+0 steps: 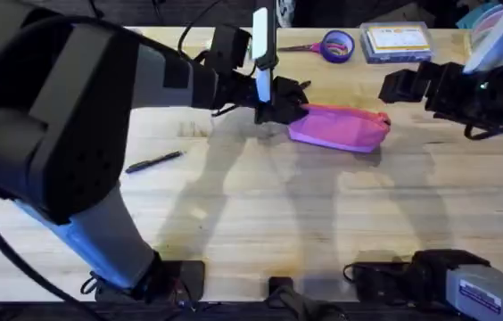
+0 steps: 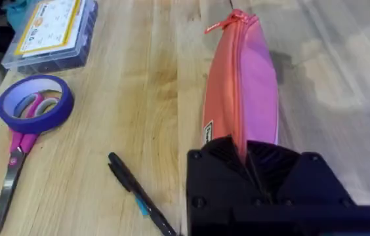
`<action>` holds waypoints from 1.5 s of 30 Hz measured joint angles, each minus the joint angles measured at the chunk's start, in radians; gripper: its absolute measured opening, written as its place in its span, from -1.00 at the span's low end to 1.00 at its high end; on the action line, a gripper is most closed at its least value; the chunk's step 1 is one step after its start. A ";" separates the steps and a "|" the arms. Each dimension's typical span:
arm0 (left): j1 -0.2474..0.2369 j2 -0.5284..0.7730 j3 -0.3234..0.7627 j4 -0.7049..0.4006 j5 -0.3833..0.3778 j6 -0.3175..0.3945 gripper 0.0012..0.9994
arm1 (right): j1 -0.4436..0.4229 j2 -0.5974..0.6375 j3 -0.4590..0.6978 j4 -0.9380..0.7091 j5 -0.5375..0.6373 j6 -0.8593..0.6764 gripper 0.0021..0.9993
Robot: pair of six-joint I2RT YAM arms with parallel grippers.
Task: Unzip the bag, pick up the pens from the table one at a time and place them inside, then zip the bag closed.
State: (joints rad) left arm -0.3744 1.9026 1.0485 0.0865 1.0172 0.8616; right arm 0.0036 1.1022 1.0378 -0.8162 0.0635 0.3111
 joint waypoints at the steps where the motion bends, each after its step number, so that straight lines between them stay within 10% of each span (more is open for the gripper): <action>1: 0.000 0.000 0.000 0.000 0.000 0.000 -0.92 | 0.000 0.006 0.000 0.002 0.000 0.000 1.00; 45: 0.000 0.000 0.000 0.000 0.000 0.000 -0.92 | 0.000 0.293 0.000 0.177 0.000 0.000 1.00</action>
State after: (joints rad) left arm -0.3744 1.9026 1.0485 0.0864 1.0172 0.8616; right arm 0.0036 1.3955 1.0382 -0.6393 0.0639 0.3107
